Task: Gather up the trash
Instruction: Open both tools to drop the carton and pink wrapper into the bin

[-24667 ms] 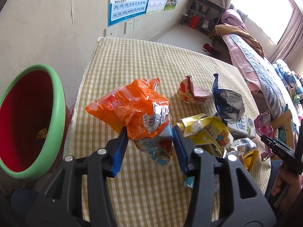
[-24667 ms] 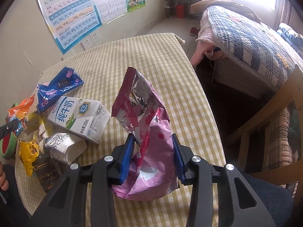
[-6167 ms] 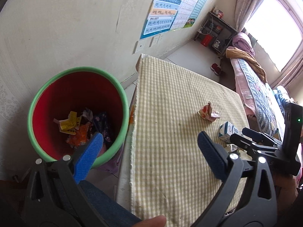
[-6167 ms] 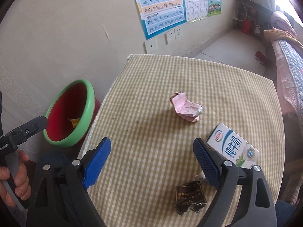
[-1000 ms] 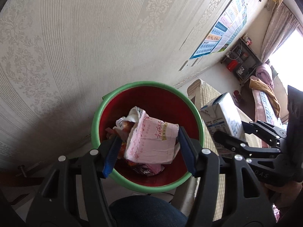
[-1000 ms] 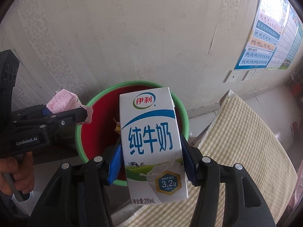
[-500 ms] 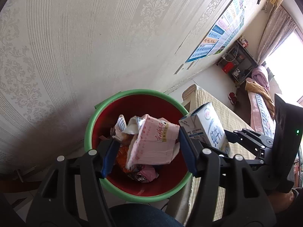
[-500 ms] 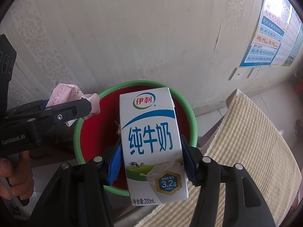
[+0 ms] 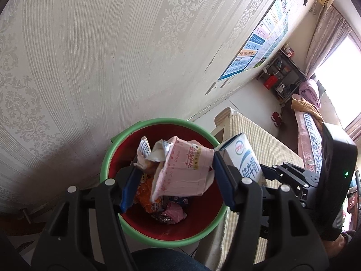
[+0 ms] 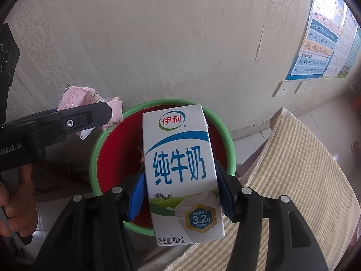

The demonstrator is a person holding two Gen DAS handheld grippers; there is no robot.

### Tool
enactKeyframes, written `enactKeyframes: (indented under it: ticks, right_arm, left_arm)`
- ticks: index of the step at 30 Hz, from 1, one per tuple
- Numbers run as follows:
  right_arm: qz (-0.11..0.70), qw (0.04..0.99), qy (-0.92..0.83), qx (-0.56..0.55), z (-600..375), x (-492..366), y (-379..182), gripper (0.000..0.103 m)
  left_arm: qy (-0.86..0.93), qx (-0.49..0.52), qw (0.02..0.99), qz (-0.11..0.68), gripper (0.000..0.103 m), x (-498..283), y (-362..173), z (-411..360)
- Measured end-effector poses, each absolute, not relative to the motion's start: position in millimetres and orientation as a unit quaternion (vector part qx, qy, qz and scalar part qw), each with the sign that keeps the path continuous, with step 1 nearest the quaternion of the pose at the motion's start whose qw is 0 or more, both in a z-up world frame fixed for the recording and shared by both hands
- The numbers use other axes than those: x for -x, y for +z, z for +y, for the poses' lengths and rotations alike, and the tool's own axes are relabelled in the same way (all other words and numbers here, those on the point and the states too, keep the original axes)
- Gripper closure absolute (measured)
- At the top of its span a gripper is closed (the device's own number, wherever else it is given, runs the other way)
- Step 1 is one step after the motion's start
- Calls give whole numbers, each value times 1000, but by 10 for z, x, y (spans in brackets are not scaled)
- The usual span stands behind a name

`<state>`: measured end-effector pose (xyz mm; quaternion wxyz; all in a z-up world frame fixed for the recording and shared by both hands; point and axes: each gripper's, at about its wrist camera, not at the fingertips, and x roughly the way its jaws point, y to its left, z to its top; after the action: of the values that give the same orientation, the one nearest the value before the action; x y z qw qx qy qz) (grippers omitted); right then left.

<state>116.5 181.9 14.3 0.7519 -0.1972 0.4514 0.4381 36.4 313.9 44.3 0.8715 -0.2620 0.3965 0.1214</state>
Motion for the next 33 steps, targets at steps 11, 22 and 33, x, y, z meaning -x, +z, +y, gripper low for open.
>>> enactKeyframes:
  ticks: [11,22,33]
  right_arm:
    - [459,754,428,194,1799,-1137,67,48]
    - [471,746,429,194,1800,-1086,-58,48]
    - [471,746,430,193,1798,-1105,-73,48]
  left_arm:
    - [117,256,869,406,45,-369,397,3093]
    - [123,254,862,421,45,-407,296,3123]
    - [116,250,863,423,44,-467,298,3104]
